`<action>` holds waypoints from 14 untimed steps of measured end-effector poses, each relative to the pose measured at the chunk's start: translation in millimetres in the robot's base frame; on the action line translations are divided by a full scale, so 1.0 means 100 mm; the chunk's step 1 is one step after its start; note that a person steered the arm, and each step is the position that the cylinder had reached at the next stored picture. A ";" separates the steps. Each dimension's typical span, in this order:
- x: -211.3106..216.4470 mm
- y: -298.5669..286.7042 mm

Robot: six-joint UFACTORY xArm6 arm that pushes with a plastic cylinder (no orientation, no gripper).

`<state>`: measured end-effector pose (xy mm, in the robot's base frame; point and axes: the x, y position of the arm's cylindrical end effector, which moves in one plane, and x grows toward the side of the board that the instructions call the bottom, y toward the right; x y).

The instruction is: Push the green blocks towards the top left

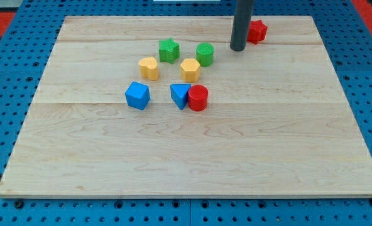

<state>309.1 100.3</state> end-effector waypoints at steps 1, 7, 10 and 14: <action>0.42 -0.10; -0.40 -0.67; 0.00 -0.91; -0.41 -1.63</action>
<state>267.7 -62.8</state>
